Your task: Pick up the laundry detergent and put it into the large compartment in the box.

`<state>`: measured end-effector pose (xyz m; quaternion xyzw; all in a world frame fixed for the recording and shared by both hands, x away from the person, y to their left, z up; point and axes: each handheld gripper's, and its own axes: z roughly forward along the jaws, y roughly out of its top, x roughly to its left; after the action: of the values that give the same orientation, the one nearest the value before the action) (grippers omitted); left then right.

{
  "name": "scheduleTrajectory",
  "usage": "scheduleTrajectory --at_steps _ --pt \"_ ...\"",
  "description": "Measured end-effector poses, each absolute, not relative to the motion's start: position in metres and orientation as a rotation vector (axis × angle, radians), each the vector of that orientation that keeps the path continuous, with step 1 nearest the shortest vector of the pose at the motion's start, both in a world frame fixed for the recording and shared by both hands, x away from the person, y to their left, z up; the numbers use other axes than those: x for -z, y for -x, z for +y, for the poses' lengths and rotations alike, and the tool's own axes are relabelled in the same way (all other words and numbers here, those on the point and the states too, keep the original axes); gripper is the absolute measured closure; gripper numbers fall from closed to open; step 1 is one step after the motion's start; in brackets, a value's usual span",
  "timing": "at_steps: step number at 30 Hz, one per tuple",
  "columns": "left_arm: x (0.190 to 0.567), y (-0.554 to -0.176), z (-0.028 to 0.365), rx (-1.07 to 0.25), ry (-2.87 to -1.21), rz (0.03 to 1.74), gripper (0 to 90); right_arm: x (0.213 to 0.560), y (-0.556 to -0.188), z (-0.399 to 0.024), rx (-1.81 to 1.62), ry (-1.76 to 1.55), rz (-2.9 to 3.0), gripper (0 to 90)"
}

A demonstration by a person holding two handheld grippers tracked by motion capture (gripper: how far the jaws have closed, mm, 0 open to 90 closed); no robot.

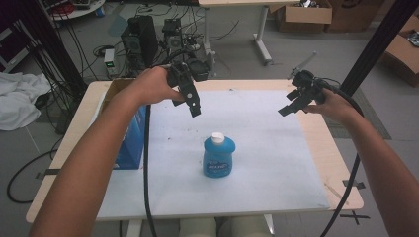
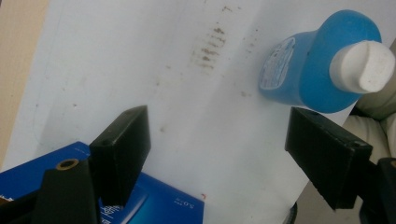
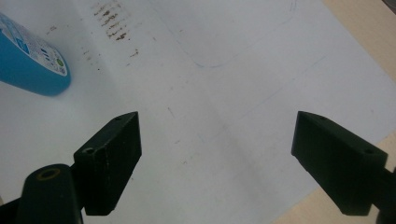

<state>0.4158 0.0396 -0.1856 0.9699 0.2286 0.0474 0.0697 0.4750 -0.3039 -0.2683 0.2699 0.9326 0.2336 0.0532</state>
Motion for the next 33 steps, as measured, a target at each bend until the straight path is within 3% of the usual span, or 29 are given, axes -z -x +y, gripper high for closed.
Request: scheduleTrajectory --at_steps 33 --pt "0.172 -0.382 0.019 -0.103 -2.907 0.470 22.9 0.264 -0.472 -0.308 -0.725 -0.808 2.834 16.1"
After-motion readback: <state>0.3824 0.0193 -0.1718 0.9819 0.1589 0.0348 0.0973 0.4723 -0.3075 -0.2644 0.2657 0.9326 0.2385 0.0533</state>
